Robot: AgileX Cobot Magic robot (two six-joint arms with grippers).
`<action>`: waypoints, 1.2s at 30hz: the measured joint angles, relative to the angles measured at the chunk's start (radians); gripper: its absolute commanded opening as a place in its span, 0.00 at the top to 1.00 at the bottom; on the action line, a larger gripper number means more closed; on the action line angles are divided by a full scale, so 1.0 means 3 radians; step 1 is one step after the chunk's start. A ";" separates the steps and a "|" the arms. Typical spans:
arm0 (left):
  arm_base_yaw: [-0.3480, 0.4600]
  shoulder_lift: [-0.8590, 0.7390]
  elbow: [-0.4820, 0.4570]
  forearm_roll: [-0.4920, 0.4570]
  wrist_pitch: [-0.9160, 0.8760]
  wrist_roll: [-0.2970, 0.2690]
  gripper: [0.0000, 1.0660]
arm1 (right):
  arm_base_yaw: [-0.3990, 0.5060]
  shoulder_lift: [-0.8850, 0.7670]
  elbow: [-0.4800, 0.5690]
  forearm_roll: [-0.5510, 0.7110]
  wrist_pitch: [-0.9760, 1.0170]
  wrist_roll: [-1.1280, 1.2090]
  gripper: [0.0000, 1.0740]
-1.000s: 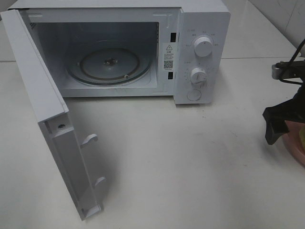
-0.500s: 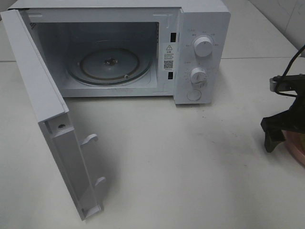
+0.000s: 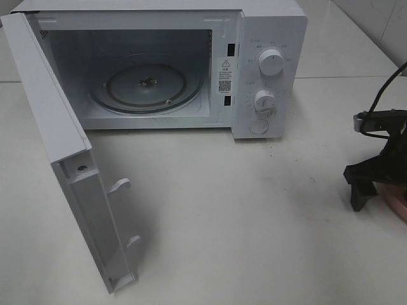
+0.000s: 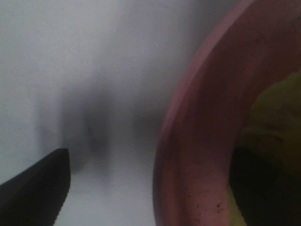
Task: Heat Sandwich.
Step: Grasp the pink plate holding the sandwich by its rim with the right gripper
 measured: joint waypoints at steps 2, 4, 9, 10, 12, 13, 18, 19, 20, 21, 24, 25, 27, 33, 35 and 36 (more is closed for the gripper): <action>0.0000 0.0000 0.0000 0.0000 0.0000 0.0000 0.03 | 0.0000 0.0000 0.0000 -0.0007 0.0000 0.0000 0.31; 0.0000 0.0000 0.0000 0.0000 0.0000 0.0000 0.03 | -0.0010 0.0000 0.0000 -0.0087 0.0003 0.0027 0.39; 0.0000 0.0000 0.0000 0.0000 0.0000 0.0000 0.03 | -0.0013 0.0020 0.0000 -0.0240 0.0003 0.0150 0.77; 0.0000 0.0000 0.0000 0.0000 0.0000 0.0000 0.03 | -0.0013 0.0023 0.0000 -0.0270 0.0007 0.0187 0.85; 0.0000 0.0000 0.0000 0.0000 0.0000 0.0000 0.03 | -0.0013 0.0023 0.0000 -0.0283 0.0007 0.0203 0.92; 0.0000 0.0000 0.0000 0.0000 0.0000 0.0000 0.03 | -0.0013 0.0023 0.0000 -0.0280 0.0010 0.0217 0.98; 0.0000 0.0000 0.0000 0.0000 0.0000 0.0000 0.03 | 0.0000 0.0020 -0.0030 -0.0333 0.0013 0.0240 1.00; 0.0000 0.0000 0.0000 0.0000 0.0000 0.0000 0.03 | 0.0003 0.0020 -0.0030 -0.0337 0.0013 0.0257 1.00; 0.0000 0.0000 0.0000 0.0000 0.0000 0.0000 0.03 | 0.0007 0.0020 -0.0030 -0.0343 0.0013 0.0270 1.00; 0.0000 0.0000 0.0000 0.0000 0.0000 0.0000 0.03 | 0.0007 0.0020 -0.0030 -0.0343 0.0013 0.0270 1.00; 0.0000 0.0000 0.0000 0.0000 0.0000 0.0000 0.03 | 0.0007 0.0017 -0.0030 -0.0343 0.0013 0.0280 1.00; 0.0000 0.0000 0.0000 0.0000 0.0000 0.0000 0.03 | 0.0007 0.0013 -0.0030 -0.0343 0.0013 0.0283 1.00; 0.0000 0.0000 0.0000 0.0000 0.0000 0.0000 0.03 | 0.0007 -0.0003 -0.0030 -0.0343 0.0020 0.0297 1.00; 0.0000 0.0000 0.0000 0.0000 0.0000 0.0000 0.03 | 0.0017 -0.0017 -0.0030 -0.0380 0.0100 0.0307 1.00; 0.0000 0.0000 0.0000 0.0000 0.0000 0.0000 0.03 | 0.0027 -0.0017 -0.0030 -0.0397 0.0110 0.0320 1.00; 0.0000 0.0000 0.0000 0.0000 0.0000 0.0000 0.03 | 0.0063 -0.0020 -0.0030 -0.0463 0.0133 0.0383 1.00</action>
